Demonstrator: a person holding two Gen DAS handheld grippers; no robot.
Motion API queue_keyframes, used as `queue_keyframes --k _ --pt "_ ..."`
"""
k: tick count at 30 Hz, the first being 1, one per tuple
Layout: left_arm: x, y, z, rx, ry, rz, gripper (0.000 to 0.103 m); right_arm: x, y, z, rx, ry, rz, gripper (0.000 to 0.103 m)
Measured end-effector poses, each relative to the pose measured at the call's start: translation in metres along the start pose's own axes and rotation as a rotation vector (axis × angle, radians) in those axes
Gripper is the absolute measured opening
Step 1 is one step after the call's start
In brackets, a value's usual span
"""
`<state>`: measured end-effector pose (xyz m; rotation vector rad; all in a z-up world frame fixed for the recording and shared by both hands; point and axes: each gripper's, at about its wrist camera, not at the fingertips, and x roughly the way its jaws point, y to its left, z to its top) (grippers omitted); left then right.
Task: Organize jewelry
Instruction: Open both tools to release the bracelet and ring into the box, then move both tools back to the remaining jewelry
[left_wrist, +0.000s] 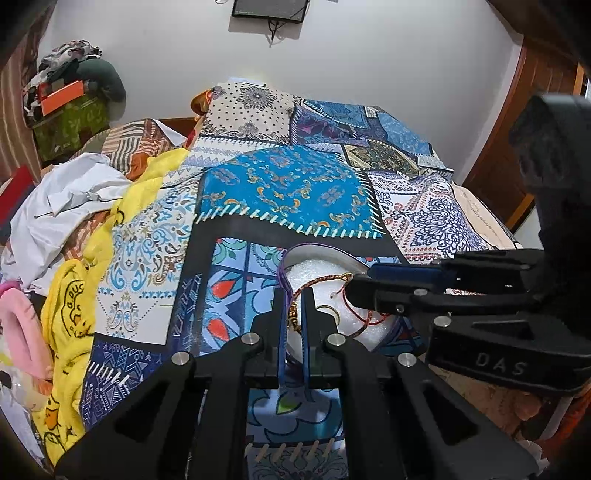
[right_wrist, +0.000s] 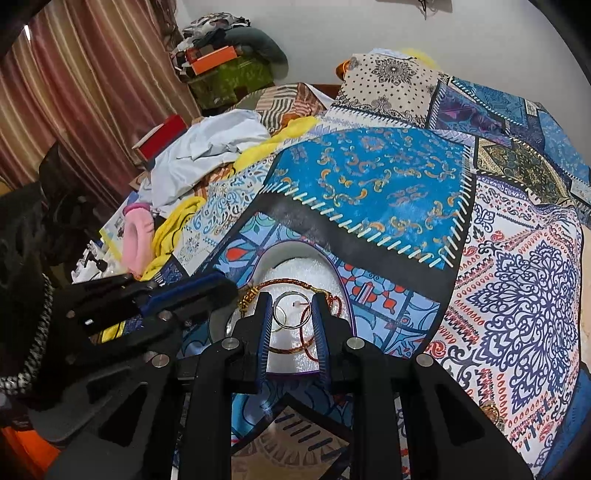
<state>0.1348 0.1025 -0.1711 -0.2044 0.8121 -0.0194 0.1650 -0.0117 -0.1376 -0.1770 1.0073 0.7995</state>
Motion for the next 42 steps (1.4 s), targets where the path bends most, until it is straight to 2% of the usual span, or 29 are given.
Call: queue_keyframes --k 5,10,14,19,21,30,37,42 --pt "-0.010 0.005 0.000 -0.009 -0.014 0.019 0.006 0.002 -0.002 -0.001 0.007 0.016 0.003 0.020" --pt "-0.019 0.011 -0.002 -0.029 -0.018 0.043 0.029 0.003 0.001 -0.002 -0.002 0.026 -0.003 0.020" --pt "-0.024 0.014 -0.003 -0.042 -0.019 0.053 0.030 0.002 0.003 -0.002 -0.006 0.032 -0.012 0.021" --pt "-0.032 0.015 -0.003 -0.044 -0.025 0.062 0.034 -0.008 0.003 -0.005 -0.005 0.010 -0.025 0.032" --pt "-0.035 0.013 -0.002 -0.040 -0.030 0.064 0.035 -0.015 0.002 -0.006 -0.004 -0.009 -0.029 0.034" --pt "-0.054 -0.005 0.010 -0.026 -0.090 0.052 0.040 -0.064 -0.005 -0.008 0.003 -0.138 -0.099 0.034" --pt "-0.057 -0.033 0.023 0.013 -0.116 0.013 0.040 -0.116 -0.033 -0.018 0.060 -0.251 -0.168 0.034" --pt "-0.050 -0.060 0.028 0.047 -0.114 -0.034 0.040 -0.142 -0.059 -0.029 0.109 -0.288 -0.231 0.034"
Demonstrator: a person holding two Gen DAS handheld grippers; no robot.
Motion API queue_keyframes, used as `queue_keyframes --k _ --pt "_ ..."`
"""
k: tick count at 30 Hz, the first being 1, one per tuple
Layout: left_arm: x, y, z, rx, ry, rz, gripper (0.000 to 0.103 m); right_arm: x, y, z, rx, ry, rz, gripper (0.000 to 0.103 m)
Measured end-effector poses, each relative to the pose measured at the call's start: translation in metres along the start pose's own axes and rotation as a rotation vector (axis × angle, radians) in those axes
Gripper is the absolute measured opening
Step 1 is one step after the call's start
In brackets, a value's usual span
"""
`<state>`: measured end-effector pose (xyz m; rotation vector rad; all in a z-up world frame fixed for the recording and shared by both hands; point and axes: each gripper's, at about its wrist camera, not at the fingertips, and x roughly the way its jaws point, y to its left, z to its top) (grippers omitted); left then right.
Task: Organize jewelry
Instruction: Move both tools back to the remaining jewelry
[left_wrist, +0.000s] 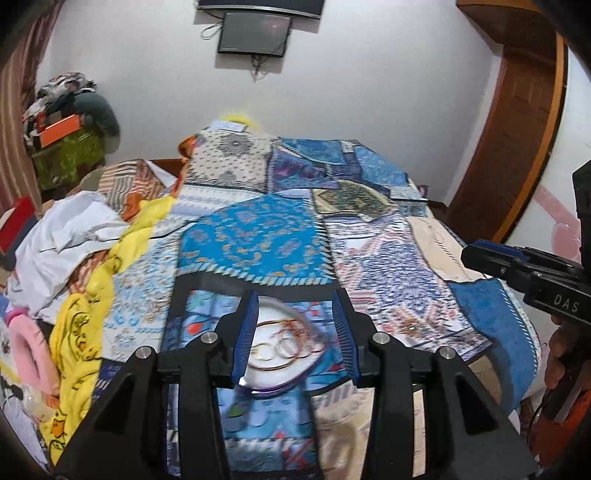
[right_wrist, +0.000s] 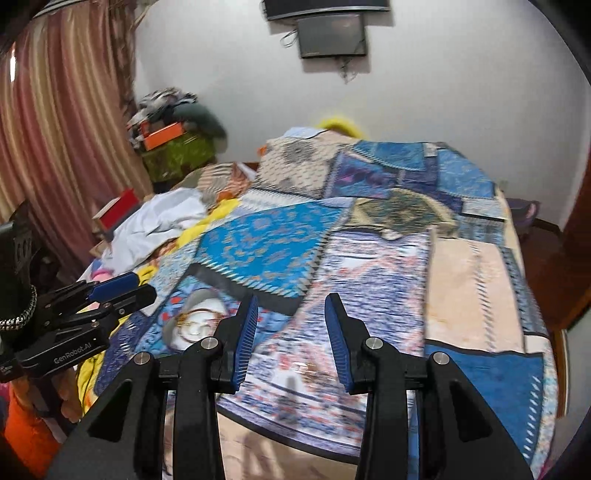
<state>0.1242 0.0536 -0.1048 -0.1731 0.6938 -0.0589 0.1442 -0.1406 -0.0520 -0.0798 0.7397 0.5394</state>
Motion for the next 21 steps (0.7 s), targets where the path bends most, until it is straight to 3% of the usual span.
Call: queue_keyframes --k 10,21 --pt "0.034 -0.051 -0.003 0.072 0.075 -0.093 0.041 -0.008 -0.045 -0.024 0.060 0.039 -0.081 0.034" --pt "0.080 -0.081 -0.031 0.112 0.211 -0.132 0.041 0.004 -0.065 -0.053 0.098 0.119 -0.057 0.034"
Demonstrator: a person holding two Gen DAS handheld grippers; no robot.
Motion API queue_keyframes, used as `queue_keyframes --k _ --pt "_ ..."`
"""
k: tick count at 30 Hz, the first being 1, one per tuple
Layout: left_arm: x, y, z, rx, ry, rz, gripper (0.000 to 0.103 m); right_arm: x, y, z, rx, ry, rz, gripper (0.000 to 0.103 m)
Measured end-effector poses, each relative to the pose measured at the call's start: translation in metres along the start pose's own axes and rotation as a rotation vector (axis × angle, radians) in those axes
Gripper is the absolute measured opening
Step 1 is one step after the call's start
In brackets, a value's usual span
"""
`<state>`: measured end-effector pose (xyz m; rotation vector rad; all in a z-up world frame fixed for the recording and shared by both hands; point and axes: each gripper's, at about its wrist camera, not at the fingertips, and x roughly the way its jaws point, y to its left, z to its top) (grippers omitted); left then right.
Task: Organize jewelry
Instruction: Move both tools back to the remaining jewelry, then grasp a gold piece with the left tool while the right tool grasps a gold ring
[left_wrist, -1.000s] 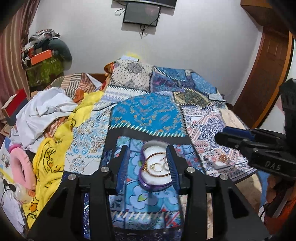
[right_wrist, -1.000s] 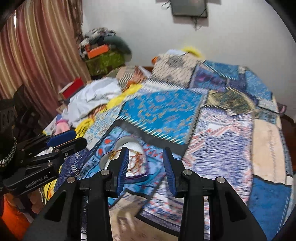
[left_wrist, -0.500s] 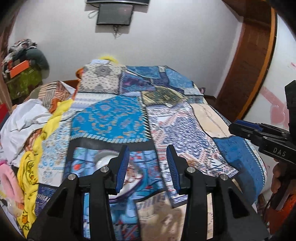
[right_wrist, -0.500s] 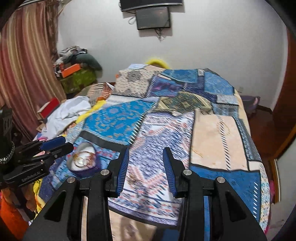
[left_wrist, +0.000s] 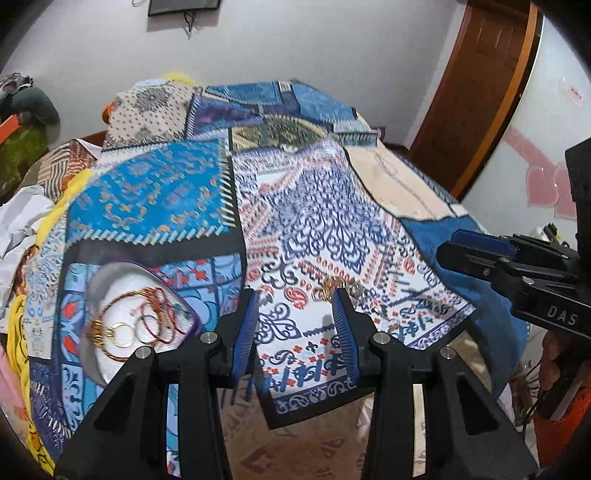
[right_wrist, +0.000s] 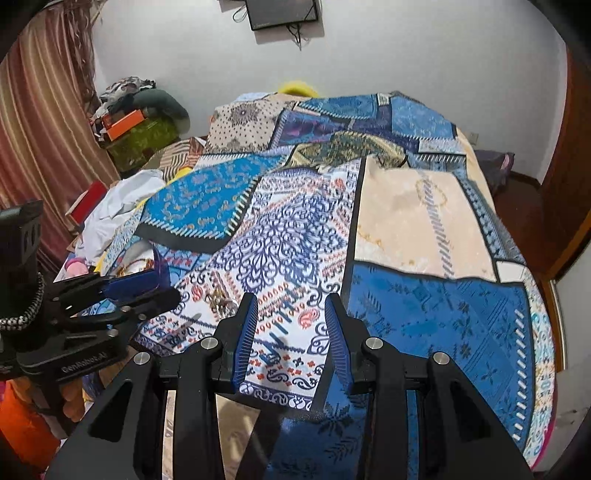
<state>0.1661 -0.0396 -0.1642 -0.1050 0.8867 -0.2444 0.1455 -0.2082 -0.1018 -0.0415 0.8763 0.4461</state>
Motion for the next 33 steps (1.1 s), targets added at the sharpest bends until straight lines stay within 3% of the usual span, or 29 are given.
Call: queue_keyframes --k 11,24,30,33 --pt "0.021 -0.007 -0.005 0.068 0.026 0.012 0.040 0.022 0.012 -0.014 -0.056 0.084 0.054 0.034" --pt "0.032 -0.009 0.003 0.089 0.016 -0.016 0.023 0.035 0.015 -0.013 -0.064 0.109 0.066 0.034" --pt "0.038 -0.013 0.006 0.093 0.011 -0.029 0.007 0.036 0.016 -0.013 -0.063 0.110 0.067 0.034" --pt "0.037 -0.012 0.006 0.090 0.009 -0.032 0.007 0.036 0.018 -0.013 -0.066 0.110 0.079 0.034"
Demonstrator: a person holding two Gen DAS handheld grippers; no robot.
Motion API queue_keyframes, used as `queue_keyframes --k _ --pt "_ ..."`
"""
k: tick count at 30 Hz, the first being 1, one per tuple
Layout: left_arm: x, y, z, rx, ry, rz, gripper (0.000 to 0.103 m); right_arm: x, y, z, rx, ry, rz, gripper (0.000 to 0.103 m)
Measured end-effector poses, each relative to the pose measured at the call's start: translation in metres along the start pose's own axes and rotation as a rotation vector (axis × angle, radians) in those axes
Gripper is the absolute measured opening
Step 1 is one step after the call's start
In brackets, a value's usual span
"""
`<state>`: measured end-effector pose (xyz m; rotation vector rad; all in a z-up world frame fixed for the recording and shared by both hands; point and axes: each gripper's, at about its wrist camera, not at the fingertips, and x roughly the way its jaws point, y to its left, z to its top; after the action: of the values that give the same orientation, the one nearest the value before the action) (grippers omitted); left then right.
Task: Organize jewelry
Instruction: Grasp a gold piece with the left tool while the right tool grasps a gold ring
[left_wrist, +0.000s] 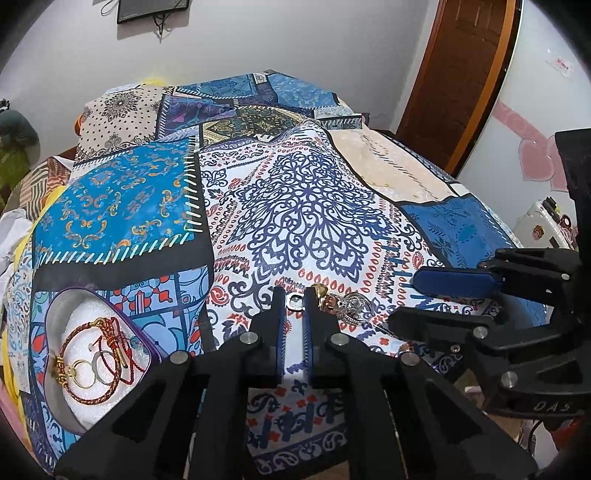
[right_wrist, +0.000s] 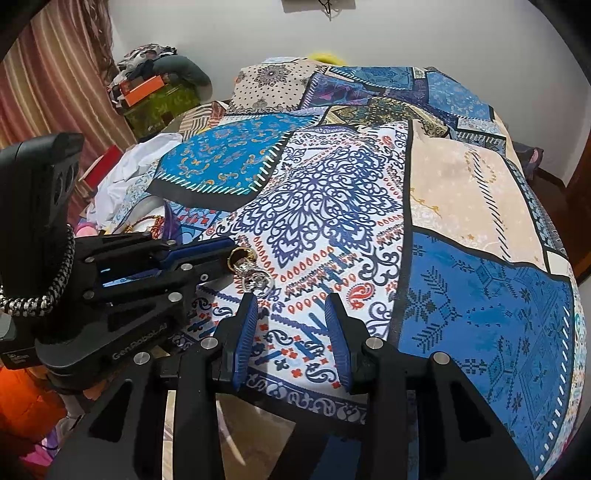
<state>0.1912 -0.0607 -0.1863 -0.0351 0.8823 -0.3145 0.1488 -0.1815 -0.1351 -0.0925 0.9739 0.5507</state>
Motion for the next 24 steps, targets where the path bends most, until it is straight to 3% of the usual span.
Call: queue_keyframes --k 24 --pt "-0.052 0.029 -0.020 -0.082 -0.064 0.012 0.007 0.013 0.041 0.026 -0.134 -0.026 0.011 0.034"
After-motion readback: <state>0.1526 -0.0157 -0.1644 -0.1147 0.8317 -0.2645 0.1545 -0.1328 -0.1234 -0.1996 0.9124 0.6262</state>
